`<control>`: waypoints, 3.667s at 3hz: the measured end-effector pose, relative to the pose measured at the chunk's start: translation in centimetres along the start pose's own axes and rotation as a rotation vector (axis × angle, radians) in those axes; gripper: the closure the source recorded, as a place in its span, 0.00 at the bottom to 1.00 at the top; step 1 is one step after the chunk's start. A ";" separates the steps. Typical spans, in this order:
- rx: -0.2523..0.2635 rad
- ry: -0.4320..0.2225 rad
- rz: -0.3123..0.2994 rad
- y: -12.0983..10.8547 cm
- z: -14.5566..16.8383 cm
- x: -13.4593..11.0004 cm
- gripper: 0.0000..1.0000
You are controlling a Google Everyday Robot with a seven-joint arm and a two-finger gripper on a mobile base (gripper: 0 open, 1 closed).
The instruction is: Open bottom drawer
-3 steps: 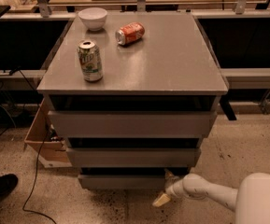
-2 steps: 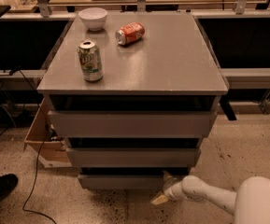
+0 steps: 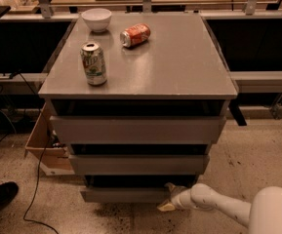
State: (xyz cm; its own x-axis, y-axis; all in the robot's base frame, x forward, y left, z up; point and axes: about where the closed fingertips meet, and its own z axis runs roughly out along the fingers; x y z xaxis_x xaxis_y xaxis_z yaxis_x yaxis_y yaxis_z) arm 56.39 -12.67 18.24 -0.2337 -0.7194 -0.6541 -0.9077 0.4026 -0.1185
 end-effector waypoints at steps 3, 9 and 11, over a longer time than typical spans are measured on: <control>-0.072 0.015 0.007 3.7 -0.6 -0.4 0.00; -0.441 0.135 0.055 20.9 -6.7 -1.8 0.08; -0.399 0.128 0.088 20.6 -9.2 -1.6 0.00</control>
Offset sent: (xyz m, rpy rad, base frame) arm -0.1416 0.0583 -0.0083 0.0314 0.2375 0.1839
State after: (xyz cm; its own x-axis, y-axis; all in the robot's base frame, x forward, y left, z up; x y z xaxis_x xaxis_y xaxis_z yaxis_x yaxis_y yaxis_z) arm 34.85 -8.44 23.75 -0.3352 -0.7664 -0.5480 -0.9400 0.2331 0.2490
